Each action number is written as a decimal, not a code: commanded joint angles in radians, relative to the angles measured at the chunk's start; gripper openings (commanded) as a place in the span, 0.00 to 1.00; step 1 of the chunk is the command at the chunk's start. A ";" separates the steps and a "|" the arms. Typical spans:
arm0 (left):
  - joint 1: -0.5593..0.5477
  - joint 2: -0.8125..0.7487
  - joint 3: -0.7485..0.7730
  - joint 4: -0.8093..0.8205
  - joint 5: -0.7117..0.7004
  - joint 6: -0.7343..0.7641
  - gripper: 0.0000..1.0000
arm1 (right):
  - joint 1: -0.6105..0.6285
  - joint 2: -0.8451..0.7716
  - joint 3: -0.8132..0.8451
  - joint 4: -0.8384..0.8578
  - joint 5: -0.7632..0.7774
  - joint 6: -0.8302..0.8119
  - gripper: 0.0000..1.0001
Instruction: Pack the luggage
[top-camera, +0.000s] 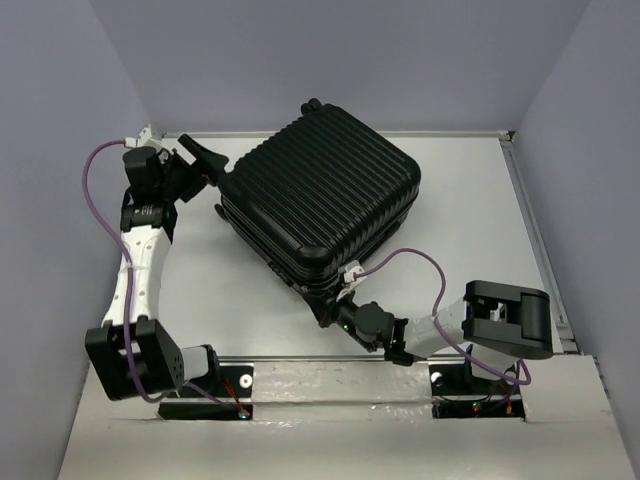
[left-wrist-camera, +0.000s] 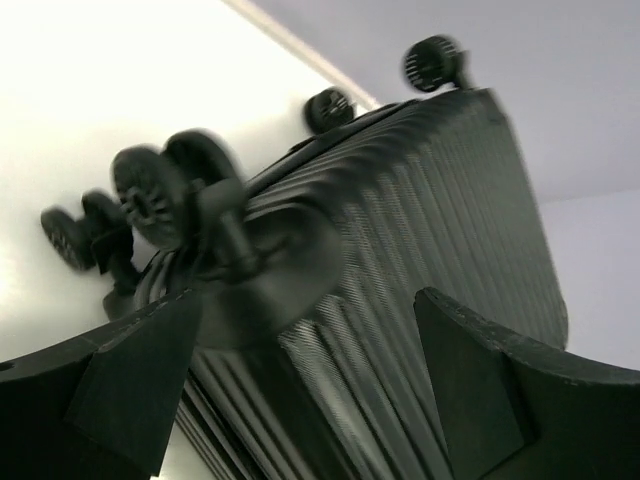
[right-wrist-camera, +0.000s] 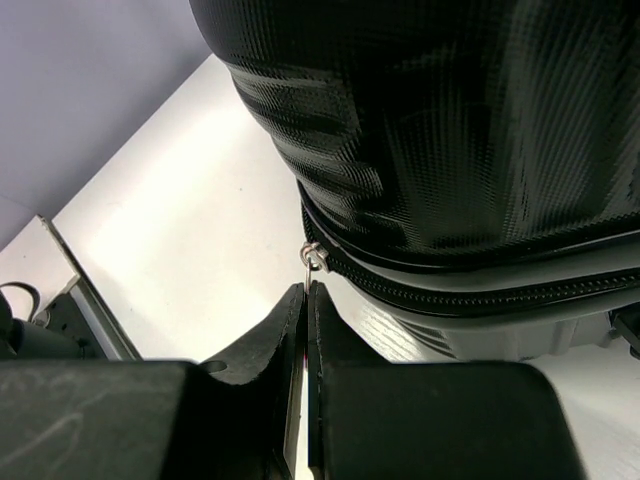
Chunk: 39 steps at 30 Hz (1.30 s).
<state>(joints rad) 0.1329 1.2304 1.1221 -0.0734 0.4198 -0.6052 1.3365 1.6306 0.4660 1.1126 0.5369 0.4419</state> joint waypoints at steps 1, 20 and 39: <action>0.025 0.061 -0.056 0.165 0.074 -0.131 0.99 | 0.021 -0.038 -0.003 0.030 -0.058 0.006 0.07; 0.027 0.328 0.085 0.233 0.091 -0.171 0.94 | 0.021 -0.012 0.016 0.013 -0.100 0.014 0.07; 0.037 0.333 0.010 0.409 0.065 -0.251 0.14 | 0.021 -0.026 0.030 -0.019 -0.121 0.034 0.07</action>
<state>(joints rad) 0.1730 1.6035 1.1492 0.1596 0.4629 -0.8394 1.3346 1.6207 0.4732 1.0775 0.5007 0.4465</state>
